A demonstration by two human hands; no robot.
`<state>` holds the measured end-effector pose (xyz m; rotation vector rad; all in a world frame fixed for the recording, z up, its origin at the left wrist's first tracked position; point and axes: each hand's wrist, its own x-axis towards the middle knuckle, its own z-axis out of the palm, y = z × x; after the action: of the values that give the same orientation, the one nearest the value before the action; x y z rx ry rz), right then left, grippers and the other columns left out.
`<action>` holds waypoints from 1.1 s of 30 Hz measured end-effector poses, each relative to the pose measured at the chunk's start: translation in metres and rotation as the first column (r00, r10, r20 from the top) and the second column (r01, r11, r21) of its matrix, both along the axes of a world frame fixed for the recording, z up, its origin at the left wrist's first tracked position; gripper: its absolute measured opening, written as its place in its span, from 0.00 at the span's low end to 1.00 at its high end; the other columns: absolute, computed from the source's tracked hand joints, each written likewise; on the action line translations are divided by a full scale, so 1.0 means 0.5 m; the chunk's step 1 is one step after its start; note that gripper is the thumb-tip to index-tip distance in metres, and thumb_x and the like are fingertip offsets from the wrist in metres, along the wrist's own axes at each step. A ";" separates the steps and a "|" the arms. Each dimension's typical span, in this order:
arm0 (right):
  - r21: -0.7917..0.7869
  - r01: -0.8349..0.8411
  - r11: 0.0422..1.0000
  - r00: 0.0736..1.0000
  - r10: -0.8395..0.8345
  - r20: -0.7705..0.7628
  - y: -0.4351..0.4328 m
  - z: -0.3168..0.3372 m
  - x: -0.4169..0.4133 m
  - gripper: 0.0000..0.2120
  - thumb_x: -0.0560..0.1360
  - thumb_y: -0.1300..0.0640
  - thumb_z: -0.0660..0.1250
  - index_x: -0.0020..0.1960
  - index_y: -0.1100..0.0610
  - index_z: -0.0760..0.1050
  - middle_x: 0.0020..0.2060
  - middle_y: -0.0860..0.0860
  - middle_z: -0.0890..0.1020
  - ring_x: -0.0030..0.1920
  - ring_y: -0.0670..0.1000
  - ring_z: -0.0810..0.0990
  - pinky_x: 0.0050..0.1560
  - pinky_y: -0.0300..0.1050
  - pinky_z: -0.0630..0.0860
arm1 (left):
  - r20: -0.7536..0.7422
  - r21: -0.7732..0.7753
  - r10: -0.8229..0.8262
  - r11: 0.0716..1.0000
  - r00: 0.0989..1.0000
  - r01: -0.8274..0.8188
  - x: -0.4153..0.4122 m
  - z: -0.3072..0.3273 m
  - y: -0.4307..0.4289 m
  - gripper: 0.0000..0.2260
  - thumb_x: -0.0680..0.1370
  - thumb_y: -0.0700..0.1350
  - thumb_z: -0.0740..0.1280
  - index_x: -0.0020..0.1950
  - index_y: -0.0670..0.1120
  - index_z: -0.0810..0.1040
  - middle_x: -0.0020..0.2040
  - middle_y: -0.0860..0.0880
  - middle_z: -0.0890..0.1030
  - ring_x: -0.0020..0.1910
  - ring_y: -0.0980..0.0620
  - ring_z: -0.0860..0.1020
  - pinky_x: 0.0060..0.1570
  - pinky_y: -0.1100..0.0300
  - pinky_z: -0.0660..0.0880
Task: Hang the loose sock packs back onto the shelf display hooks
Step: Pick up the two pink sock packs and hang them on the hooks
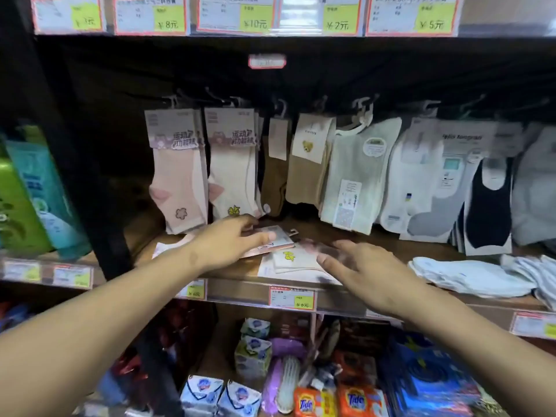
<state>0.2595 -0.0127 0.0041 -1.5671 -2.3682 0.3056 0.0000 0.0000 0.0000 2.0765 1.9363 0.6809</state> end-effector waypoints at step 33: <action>-0.219 0.398 0.891 0.867 -0.443 -0.227 0.030 0.042 0.081 0.22 0.53 0.36 0.75 0.39 0.47 0.77 0.48 0.51 0.86 0.54 0.58 0.82 0.56 0.53 0.79 | 0.196 -0.320 -0.009 0.945 0.981 0.072 0.027 0.040 -0.007 0.23 0.65 0.57 0.78 0.55 0.47 0.79 0.51 0.53 0.84 0.47 0.56 0.81 0.42 0.70 0.74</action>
<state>0.3002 0.0021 0.0253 -1.9272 -1.7726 0.5870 0.0133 -0.0036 0.0201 1.7756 1.7573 0.4913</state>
